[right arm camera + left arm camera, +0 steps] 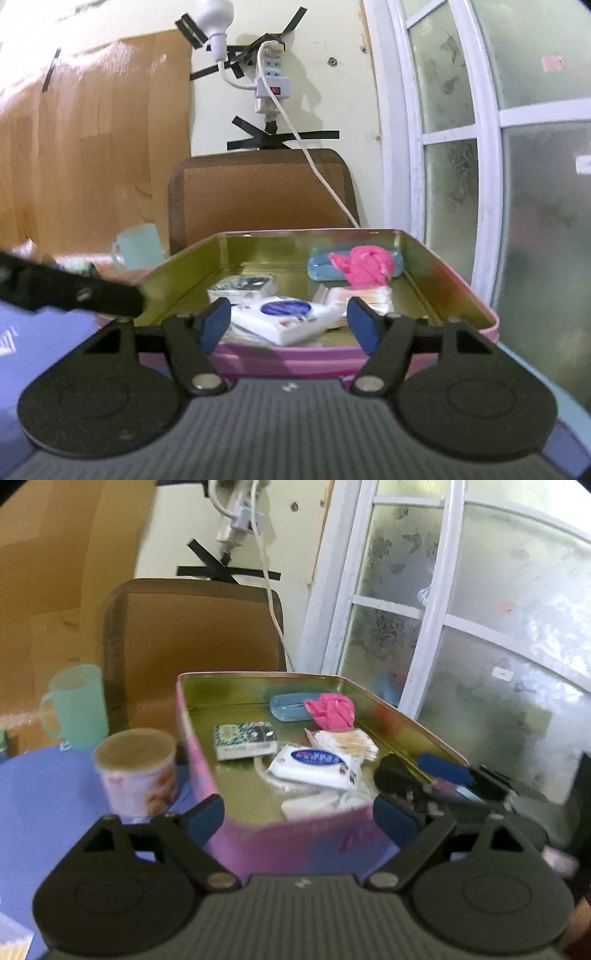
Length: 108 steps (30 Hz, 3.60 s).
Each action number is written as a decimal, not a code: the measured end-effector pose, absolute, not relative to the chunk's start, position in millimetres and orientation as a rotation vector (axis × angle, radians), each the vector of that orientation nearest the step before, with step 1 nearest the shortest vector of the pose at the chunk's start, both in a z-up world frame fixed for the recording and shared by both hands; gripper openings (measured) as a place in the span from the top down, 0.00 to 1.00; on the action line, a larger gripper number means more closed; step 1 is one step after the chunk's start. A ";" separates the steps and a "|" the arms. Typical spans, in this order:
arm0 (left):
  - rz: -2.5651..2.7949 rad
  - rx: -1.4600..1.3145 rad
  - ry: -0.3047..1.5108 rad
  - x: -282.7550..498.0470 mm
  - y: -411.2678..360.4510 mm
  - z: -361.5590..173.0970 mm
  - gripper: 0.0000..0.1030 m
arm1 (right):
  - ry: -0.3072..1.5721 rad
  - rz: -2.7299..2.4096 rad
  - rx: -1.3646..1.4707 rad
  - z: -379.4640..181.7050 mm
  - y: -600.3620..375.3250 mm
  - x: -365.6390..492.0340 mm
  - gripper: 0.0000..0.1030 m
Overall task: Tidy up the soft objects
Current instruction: 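Carry the wet-wipes pack into the pink tin and release it, then grasp the clear bag with a round biscuit with the right gripper, then carry the biscuit bag into the pink tin and open the right gripper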
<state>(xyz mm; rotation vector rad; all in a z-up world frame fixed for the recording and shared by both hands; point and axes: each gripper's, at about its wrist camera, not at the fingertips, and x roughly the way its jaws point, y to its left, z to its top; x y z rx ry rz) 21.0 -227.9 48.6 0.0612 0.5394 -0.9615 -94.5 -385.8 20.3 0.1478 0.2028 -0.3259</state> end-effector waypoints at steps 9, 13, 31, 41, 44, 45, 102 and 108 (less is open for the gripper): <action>-0.812 0.011 0.549 -14.9 -108.6 19.9 0.11 | 0.183 -0.071 0.081 35.3 -329.6 -90.2 0.31; -0.662 -0.113 0.573 -13.5 -37.1 8.7 0.11 | 0.263 0.094 0.008 30.6 -287.6 -72.3 0.31; -0.202 -0.594 0.539 21.1 109.5 -14.6 0.07 | 0.559 0.602 -0.254 17.4 -88.7 53.5 0.12; -0.259 -0.606 0.513 18.0 111.9 -19.3 0.07 | 0.812 0.772 0.467 22.7 -201.7 40.9 0.36; -0.304 -0.568 0.540 20.5 99.8 -15.9 0.07 | 0.981 0.899 0.991 -13.2 -260.3 32.9 0.34; -0.321 -0.559 0.545 20.9 94.0 -14.8 0.07 | 0.987 0.882 1.067 -20.6 -274.3 27.4 0.34; -0.839 0.073 0.619 77.6 -332.3 56.9 0.13 | 0.370 -0.248 0.060 20.6 -420.0 -44.6 0.36; -0.799 0.080 0.631 60.2 -313.5 58.5 0.09 | 0.296 -0.265 0.140 25.6 -409.7 -80.9 0.36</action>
